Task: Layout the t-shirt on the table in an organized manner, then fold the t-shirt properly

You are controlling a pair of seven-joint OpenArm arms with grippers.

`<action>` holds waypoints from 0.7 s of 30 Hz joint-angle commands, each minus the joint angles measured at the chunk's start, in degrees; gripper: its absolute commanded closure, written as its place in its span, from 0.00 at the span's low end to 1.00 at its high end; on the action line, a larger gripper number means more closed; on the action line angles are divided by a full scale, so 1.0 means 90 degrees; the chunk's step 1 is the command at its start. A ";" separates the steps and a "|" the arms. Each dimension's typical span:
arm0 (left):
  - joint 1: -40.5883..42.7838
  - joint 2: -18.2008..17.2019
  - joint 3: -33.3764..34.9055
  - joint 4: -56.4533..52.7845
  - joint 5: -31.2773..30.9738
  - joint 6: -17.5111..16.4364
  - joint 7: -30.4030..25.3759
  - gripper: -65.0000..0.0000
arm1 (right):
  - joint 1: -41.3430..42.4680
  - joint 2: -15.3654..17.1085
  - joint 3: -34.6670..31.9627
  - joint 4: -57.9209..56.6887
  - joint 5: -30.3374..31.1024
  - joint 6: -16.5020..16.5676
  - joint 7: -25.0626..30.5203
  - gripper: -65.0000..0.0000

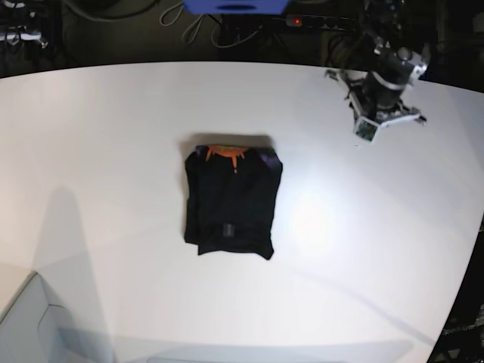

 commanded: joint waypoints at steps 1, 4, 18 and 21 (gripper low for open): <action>0.0137 0.0113 -0.0180 0.0133 -0.0059 0.0042 -0.0182 1.00 | -0.0125 0.0067 0.0043 -0.0032 0.0113 0.0018 0.0185 1.00; 0.0635 0.0161 -0.0561 0.0133 -0.0108 0.0042 -0.0201 1.00 | -0.0292 0.0067 -0.0006 -0.0393 0.0113 0.0018 0.0194 1.00; 0.1856 0.0161 -0.1724 -0.0473 -0.1447 0.0042 -0.0192 1.00 | -0.0409 0.0067 -0.0426 -0.1526 0.0103 0.0018 0.0224 1.00; 0.1778 0.0161 -0.1704 -0.1000 -0.1447 0.0042 -0.0201 1.00 | -0.0409 0.0067 -0.0406 -0.1575 0.0103 0.0018 0.0224 1.00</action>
